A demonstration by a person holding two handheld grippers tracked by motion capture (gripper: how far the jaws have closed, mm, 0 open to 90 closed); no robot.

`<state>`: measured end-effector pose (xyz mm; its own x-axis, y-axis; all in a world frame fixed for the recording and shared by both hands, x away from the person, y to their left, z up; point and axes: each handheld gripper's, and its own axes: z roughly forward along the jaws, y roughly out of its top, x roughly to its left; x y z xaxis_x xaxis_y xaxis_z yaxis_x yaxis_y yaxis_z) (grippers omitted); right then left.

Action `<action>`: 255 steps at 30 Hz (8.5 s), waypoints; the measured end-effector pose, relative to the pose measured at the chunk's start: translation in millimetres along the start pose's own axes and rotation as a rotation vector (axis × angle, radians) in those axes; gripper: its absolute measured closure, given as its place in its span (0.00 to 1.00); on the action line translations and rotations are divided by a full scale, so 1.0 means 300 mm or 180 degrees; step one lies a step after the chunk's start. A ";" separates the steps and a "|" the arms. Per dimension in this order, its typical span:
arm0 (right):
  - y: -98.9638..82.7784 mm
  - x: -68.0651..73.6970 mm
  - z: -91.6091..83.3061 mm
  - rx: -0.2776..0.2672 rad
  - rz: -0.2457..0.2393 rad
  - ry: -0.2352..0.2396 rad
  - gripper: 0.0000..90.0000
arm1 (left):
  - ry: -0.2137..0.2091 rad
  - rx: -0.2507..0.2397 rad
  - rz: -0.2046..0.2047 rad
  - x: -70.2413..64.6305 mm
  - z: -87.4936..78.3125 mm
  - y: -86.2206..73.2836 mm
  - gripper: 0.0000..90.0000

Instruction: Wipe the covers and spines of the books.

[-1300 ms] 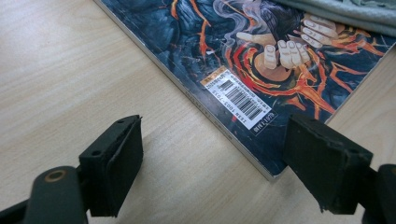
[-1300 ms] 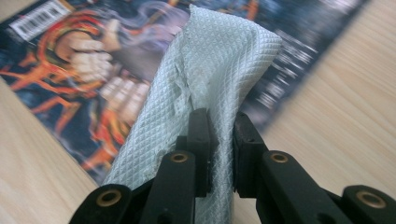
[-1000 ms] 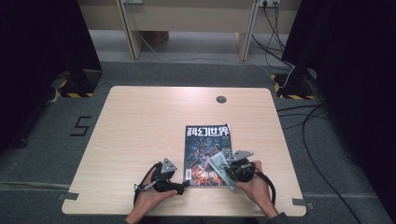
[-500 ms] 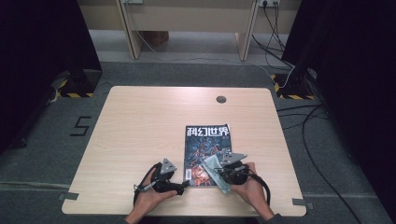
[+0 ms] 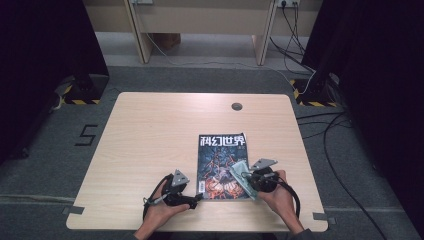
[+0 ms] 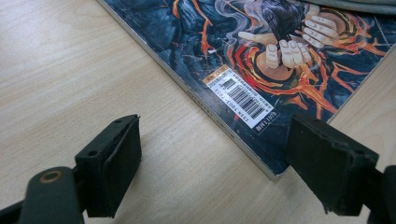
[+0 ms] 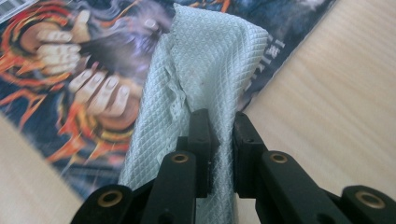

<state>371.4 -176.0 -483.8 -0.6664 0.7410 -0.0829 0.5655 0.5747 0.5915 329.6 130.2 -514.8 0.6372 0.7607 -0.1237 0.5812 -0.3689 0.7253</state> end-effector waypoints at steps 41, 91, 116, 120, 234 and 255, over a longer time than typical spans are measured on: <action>0.142 -0.021 0.108 0.0016 -0.0110 0.0180 0.92 | -0.0009 0.0006 0.0009 0.001 0.000 0.000 0.20; 0.407 0.060 0.306 -0.0056 -0.0211 0.0184 0.92 | -0.0020 -0.0001 0.0022 0.003 0.000 -0.001 0.20; 0.203 -0.077 0.173 -0.0110 0.0146 0.0031 0.92 | -0.0034 -0.0011 0.0025 0.004 0.001 -0.002 0.19; 0.220 0.022 0.182 -0.0162 -0.0079 0.0219 0.92 | -0.0031 -0.0011 0.0022 0.003 0.001 -0.002 0.19; 0.066 -0.097 0.110 -0.0056 0.0753 0.0326 0.39 | -0.0069 0.0025 0.0190 -0.036 0.006 -0.002 0.22; 0.075 0.035 0.095 0.0058 0.0474 0.0263 0.28 | 0.0233 0.0139 -0.0048 0.080 -0.039 -0.010 0.20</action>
<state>391.1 -145.4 -494.2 -0.6118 0.7878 0.0714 0.6693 0.4674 0.5775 337.1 155.7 -512.2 0.5905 0.8027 -0.0834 0.6129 -0.3788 0.6934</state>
